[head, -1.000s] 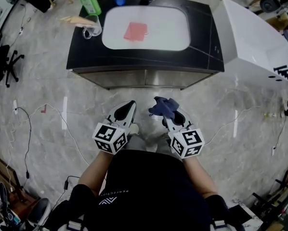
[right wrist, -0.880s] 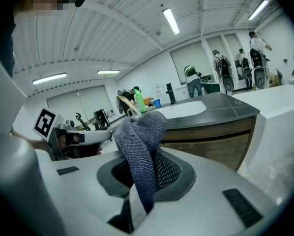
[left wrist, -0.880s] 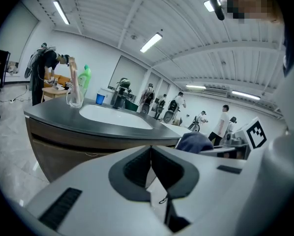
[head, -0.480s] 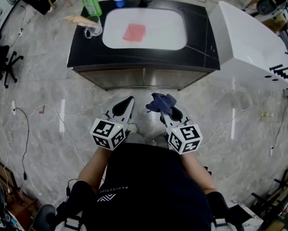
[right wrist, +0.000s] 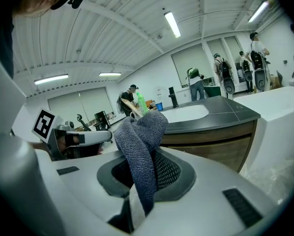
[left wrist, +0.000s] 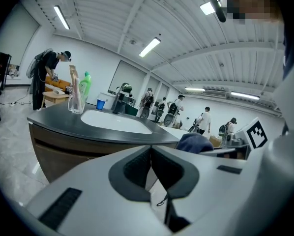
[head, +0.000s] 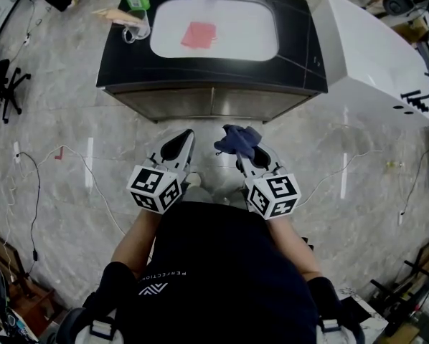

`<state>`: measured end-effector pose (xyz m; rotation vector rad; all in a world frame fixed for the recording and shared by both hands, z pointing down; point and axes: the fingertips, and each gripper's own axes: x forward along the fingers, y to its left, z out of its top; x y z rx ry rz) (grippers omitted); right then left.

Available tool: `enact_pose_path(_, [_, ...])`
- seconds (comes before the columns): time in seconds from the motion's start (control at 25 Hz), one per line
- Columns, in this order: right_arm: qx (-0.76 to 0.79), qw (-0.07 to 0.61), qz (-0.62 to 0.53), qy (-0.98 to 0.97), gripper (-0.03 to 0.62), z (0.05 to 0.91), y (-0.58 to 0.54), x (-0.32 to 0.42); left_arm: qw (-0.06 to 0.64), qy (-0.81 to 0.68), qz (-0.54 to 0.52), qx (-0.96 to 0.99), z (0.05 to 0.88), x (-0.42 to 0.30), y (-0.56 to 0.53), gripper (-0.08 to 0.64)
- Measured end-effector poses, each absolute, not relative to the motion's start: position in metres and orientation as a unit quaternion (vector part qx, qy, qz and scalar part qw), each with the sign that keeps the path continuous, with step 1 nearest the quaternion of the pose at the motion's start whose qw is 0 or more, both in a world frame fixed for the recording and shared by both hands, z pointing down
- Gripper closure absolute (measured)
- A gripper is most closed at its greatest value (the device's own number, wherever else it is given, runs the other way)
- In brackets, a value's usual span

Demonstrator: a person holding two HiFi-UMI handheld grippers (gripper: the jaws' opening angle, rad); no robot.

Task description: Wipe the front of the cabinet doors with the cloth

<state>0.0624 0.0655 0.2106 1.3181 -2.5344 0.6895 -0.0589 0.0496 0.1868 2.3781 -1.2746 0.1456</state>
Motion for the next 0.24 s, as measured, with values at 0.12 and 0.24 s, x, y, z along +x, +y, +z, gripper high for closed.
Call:
enact_pose_path(0.12, [0.445, 0.103, 0.234, -0.858, 0.522, 0.211, 0.066, 0.062, 0.221, -0.454, 0.057, 0.861, 0.189, -0.054, 0.051, 0.551])
enact_pose_path(0.24, [0.446, 0.107, 0.235, -0.857, 0.522, 0.213, 0.069, 0.066, 0.225, -0.444, 0.063, 0.865, 0.193, -0.047, 0.053, 0.551])
